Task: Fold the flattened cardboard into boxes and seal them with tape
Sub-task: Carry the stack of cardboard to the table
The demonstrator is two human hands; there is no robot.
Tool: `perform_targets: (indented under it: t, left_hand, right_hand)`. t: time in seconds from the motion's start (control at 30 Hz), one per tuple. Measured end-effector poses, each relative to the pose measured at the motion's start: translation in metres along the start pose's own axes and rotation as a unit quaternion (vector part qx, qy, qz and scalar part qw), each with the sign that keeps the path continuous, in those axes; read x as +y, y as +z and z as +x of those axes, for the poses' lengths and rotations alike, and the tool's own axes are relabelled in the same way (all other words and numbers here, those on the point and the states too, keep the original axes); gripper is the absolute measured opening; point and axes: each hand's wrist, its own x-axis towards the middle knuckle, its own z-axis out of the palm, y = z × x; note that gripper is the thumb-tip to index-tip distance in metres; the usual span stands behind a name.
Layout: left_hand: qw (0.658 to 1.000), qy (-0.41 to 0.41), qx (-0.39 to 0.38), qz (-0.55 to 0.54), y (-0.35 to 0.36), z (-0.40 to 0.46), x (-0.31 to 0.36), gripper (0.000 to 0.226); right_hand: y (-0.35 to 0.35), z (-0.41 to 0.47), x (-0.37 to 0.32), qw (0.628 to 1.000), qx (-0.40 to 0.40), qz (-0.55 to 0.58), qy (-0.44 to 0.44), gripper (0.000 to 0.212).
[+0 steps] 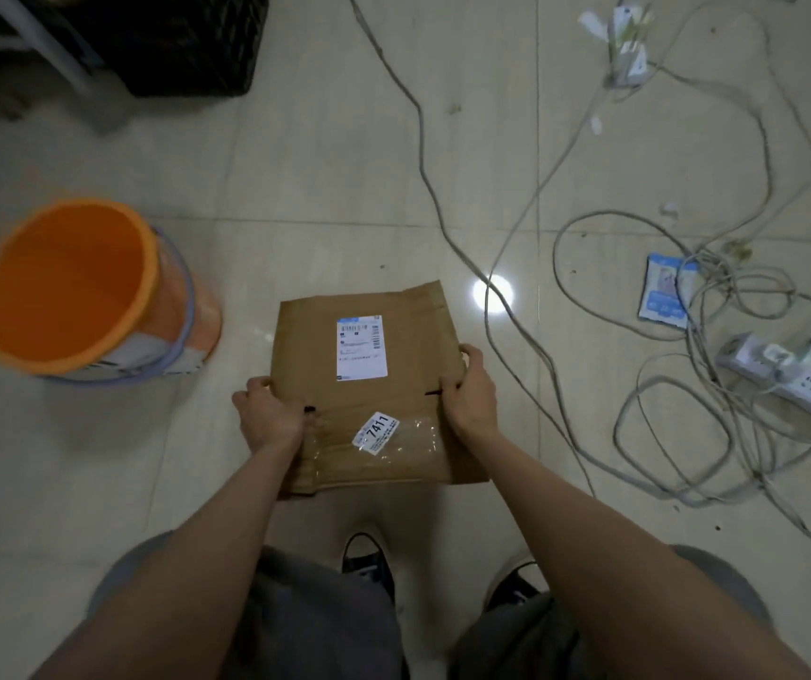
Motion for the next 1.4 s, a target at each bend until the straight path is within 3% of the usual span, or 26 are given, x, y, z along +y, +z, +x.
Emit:
perform_targets:
  t: [0.4, 0.6, 0.83, 1.1, 1.4]
  left_hand:
    - [0.967, 0.182, -0.011, -0.177, -0.243, -0.129, 0.216, 0.062]
    - [0.944, 0.257, -0.007, -0.209, -0.341, -0.198, 0.310, 0.059]
    - [0.933, 0.289, -0.007, -0.216, -0.433, -0.271, 0.393, 0.059]
    - [0.920, 0.312, 0.008, -0.235, -0.502, -0.307, 0.461, 0.061]
    - [0.917, 0.323, 0.021, -0.235, -0.515, -0.266, 0.532, 0.060]
  right_hand:
    - [-0.240, -0.124, -0.263, 0.983, 0.096, 0.061, -0.145, 0.047]
    - [-0.344, -0.188, -0.360, 0.967, 0.149, 0.085, -0.187, 0.047]
    - [-0.444, -0.251, -0.450, 0.955, 0.180, 0.086, -0.220, 0.049]
    - [-0.506, -0.271, -0.523, 0.941, 0.205, 0.088, -0.253, 0.051]
    - [-0.525, -0.223, -0.586, 0.936, 0.212, 0.080, -0.268, 0.052]
